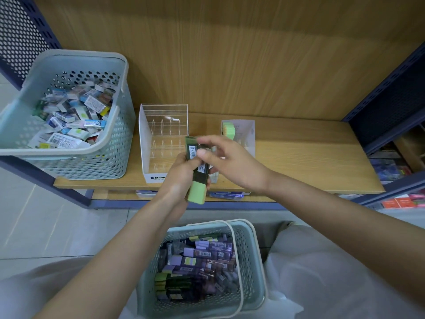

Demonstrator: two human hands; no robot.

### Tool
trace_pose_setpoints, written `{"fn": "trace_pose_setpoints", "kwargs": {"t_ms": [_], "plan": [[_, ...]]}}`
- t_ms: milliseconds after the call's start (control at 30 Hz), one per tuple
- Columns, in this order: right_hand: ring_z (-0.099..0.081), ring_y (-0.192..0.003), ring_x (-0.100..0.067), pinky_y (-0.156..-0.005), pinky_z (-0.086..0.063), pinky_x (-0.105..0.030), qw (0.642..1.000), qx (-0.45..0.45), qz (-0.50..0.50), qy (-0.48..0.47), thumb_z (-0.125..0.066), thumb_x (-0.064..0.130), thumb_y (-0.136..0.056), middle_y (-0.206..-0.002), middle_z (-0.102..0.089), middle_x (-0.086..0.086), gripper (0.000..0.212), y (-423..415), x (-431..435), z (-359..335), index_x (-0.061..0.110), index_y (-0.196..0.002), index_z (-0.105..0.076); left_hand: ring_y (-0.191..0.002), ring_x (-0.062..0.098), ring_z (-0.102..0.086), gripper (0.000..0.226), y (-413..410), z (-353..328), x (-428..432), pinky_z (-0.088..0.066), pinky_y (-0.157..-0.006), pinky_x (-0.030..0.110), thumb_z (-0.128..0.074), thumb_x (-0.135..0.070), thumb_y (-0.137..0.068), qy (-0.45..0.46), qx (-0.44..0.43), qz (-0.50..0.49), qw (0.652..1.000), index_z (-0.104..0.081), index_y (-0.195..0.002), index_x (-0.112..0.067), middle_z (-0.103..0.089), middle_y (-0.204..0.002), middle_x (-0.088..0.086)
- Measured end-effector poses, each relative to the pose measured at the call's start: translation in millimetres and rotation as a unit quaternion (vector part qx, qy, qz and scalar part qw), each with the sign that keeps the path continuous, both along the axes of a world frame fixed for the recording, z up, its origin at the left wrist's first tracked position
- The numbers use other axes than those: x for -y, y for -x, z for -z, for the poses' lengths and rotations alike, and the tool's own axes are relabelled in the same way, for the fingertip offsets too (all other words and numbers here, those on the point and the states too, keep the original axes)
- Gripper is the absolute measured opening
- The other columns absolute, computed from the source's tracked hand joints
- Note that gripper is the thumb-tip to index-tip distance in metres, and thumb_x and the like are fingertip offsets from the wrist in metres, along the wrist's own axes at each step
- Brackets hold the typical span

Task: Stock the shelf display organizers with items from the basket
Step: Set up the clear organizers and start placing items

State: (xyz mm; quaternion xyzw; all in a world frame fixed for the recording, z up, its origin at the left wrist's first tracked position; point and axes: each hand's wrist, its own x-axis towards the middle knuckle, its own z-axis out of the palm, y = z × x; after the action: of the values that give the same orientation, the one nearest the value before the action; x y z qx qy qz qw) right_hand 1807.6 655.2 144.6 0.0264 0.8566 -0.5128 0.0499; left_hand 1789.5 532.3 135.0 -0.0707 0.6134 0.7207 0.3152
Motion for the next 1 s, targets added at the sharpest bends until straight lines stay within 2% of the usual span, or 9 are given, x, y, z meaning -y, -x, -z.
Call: {"fn": "trace_pose_setpoints", "kwargs": {"t_ms": [100,233,300,367,533,633,800,900,1000], "plan": [[-0.056,-0.077,0.0,-0.069,-0.045,-0.005,1.0,0.017,-0.002,-0.018,-0.075,0.015,-0.078,-0.118,-0.053,0.002,0.053,-14,-5,-10,0.012,-0.126,-0.054,-0.046,0.014,-0.052,0.033,-7,-3,3,-0.045,-0.044,0.024,-0.043,-0.032,-0.099,-0.016,-0.001,0.009,1.0,-0.048,-0.121,-0.008,-0.061,-0.065,0.002],[-0.059,-0.068,-0.009,-0.068,-0.049,-0.02,0.997,0.018,0.062,0.041,-0.079,0.011,-0.072,-0.09,-0.056,0.002,0.033,-27,-17,-22,0.024,-0.091,-0.056,-0.046,0.014,-0.051,0.039,-15,-6,6,-0.046,-0.049,0.025,-0.037,-0.042,-0.099,-0.003,0.01,0.034,0.999,-0.05,-0.12,-0.012,-0.059,-0.062,0.001],[-0.063,-0.064,-0.009,-0.067,-0.052,-0.024,0.987,0.006,0.129,0.098,-0.075,0.01,-0.076,-0.084,-0.061,0.001,0.027,-29,-26,-26,0.021,-0.087,-0.053,-0.047,0.013,-0.05,0.038,-15,-7,9,-0.045,-0.046,0.025,-0.038,-0.041,-0.099,-0.028,0.012,0.023,0.999,-0.05,-0.119,-0.01,-0.055,-0.064,0.001],[-0.065,-0.063,-0.006,-0.066,-0.053,-0.02,0.98,0.0,0.152,0.132,-0.073,0.009,-0.078,-0.082,-0.063,0.001,0.023,-34,-32,-29,0.017,-0.087,-0.054,-0.049,0.013,-0.048,0.035,-15,-8,14,-0.043,-0.05,0.026,-0.043,-0.041,-0.097,-0.042,-0.004,0.012,0.999,-0.051,-0.113,-0.011,-0.053,-0.064,0.001],[-0.06,-0.062,-0.007,-0.067,-0.051,-0.019,0.998,0.055,0.015,0.033,-0.071,0.013,-0.081,-0.074,-0.058,0.004,0.016,-48,-27,-15,0.025,-0.085,-0.06,-0.052,0.014,-0.045,0.015,-18,-8,18,-0.041,-0.058,0.025,-0.051,-0.032,-0.094,-0.01,-0.096,0.002,0.995,-0.05,-0.098,-0.018,-0.052,-0.06,0.0],[-0.051,-0.059,-0.003,-0.064,-0.049,-0.026,0.997,0.041,-0.061,-0.029,-0.074,0.015,-0.08,-0.066,-0.054,0.009,0.021,-54,-18,-5,0.024,-0.081,-0.054,-0.049,0.011,-0.043,0.014,-18,-9,16,-0.041,-0.05,0.022,-0.058,-0.026,-0.091,0.019,-0.157,0.028,0.987,-0.05,-0.097,-0.017,-0.054,-0.061,-0.004],[-0.052,-0.057,-0.007,-0.058,-0.044,-0.024,0.993,0.045,-0.101,-0.05,-0.07,0.009,-0.081,-0.089,-0.053,-0.002,0.047,-48,-17,-8,0.037,-0.098,-0.036,-0.051,0.008,-0.046,0.017,-17,-4,7,-0.04,-0.046,0.021,-0.055,-0.025,-0.093,0.07,-0.2,0.051,0.976,-0.049,-0.106,-0.017,-0.051,-0.07,0.0],[-0.057,-0.06,-0.011,-0.054,-0.044,-0.019,0.994,0.004,-0.058,-0.087,-0.065,0.009,-0.085,-0.084,-0.053,0.003,0.04,-33,-30,-4,0.029,-0.11,-0.042,-0.05,0.011,-0.043,0.008,-13,-3,2,-0.039,-0.046,0.022,-0.042,-0.027,-0.099,0.086,-0.15,0.025,0.985,-0.047,-0.102,-0.022,-0.051,-0.077,0.0],[-0.065,-0.075,-0.021,-0.07,-0.052,-0.034,0.974,-0.031,0.051,-0.22,-0.053,0.017,-0.092,-0.089,-0.061,0.003,0.026,-8,-58,10,0.018,-0.118,-0.052,-0.049,0.011,-0.043,0.009,-8,-4,-1,-0.039,-0.043,0.017,-0.038,-0.026,-0.101,0.095,-0.139,0.023,0.986,-0.045,-0.094,-0.027,-0.053,-0.087,-0.002]]}}
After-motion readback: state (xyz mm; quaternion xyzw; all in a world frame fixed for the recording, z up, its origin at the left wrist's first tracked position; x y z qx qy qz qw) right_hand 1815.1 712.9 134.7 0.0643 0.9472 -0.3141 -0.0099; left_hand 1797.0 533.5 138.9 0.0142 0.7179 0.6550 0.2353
